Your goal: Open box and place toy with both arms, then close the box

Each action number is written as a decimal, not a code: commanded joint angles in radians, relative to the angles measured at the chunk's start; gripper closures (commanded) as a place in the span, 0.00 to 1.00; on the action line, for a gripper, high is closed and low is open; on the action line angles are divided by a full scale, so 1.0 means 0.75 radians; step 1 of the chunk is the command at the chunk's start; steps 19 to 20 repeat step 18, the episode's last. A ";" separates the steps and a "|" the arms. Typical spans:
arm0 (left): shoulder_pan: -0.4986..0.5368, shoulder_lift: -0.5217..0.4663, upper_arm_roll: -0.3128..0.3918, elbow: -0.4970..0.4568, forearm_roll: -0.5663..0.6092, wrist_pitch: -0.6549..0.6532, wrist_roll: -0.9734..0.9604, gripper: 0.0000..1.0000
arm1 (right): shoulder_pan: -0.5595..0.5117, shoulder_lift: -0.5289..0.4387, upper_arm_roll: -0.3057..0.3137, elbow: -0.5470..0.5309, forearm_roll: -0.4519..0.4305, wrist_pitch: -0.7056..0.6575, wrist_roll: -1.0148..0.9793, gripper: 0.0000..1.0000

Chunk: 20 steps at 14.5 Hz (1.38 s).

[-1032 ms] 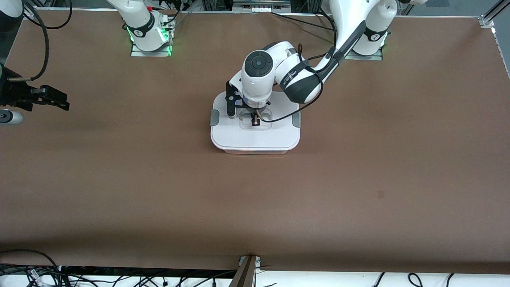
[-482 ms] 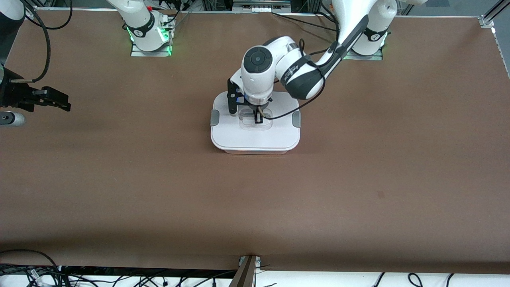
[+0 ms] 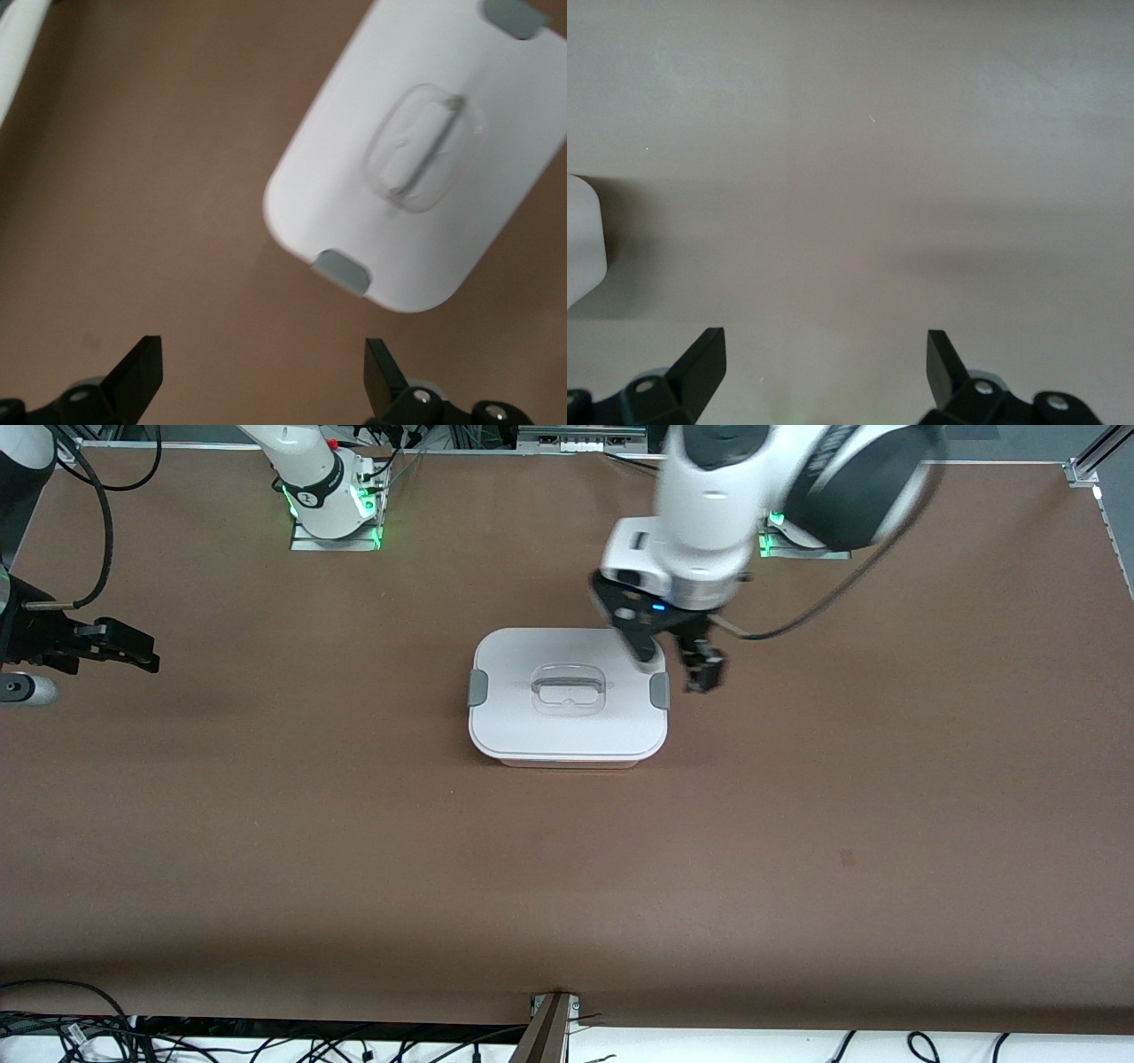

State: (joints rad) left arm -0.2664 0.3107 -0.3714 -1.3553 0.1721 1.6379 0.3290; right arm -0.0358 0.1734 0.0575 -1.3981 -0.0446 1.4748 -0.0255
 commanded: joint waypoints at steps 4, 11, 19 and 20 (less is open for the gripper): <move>0.237 -0.091 0.124 0.001 -0.053 -0.116 -0.052 0.00 | 0.005 -0.008 -0.003 -0.005 0.025 0.005 0.022 0.00; 0.253 -0.426 0.466 -0.410 -0.205 0.062 -0.213 0.00 | 0.009 -0.008 -0.001 -0.005 0.027 0.007 0.022 0.00; 0.239 -0.433 0.538 -0.404 -0.207 0.062 -0.259 0.00 | 0.007 -0.008 -0.001 -0.005 0.027 0.007 0.020 0.00; 0.239 -0.433 0.538 -0.404 -0.207 0.062 -0.259 0.00 | 0.007 -0.008 -0.001 -0.005 0.027 0.007 0.020 0.00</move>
